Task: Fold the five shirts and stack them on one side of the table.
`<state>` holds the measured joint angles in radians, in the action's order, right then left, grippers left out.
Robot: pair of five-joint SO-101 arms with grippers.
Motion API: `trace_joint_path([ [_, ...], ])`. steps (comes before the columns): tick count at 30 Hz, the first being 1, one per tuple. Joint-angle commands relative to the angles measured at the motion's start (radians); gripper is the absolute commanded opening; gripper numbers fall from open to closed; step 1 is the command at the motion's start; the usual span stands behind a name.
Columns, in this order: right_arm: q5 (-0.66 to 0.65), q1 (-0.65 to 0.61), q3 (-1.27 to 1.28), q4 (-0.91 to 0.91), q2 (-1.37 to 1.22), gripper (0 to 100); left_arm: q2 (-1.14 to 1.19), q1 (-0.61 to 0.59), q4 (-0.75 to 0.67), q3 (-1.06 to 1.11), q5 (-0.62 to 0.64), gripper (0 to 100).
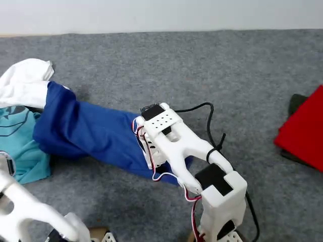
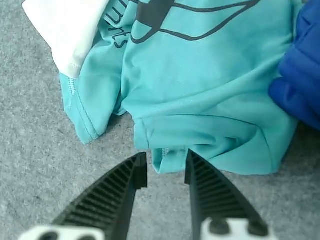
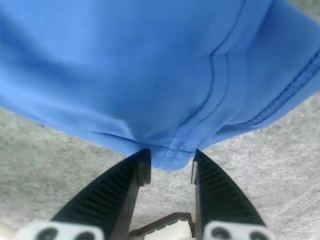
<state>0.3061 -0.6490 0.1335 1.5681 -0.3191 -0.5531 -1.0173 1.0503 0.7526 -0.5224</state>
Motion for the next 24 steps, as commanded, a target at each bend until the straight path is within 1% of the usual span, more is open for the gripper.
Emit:
trace_joint_path([
  [1,-0.011,0.012,-0.043,-0.012,0.007,19.0,-0.018,-0.006,-0.02,-0.008,-0.008,13],
  [4,-0.012,0.022,-0.041,-0.03,0.005,21.7,-0.018,-0.006,-0.02,-0.008,-0.008,13],
  [8,-0.014,0.044,-0.041,-0.036,-0.028,21.7,-0.018,-0.008,-0.017,-0.008,-0.008,13],
  [13,-0.009,0.038,-0.048,-0.036,-0.064,21.4,-0.018,-0.008,-0.015,-0.008,-0.009,13],
  [17,-0.011,0.038,-0.048,-0.042,-0.042,15.7,-0.018,-0.008,-0.015,-0.008,-0.009,13],
  [24,-0.014,0.038,-0.048,-0.033,-0.028,9.8,-0.018,-0.008,-0.014,-0.007,-0.009,13],
])
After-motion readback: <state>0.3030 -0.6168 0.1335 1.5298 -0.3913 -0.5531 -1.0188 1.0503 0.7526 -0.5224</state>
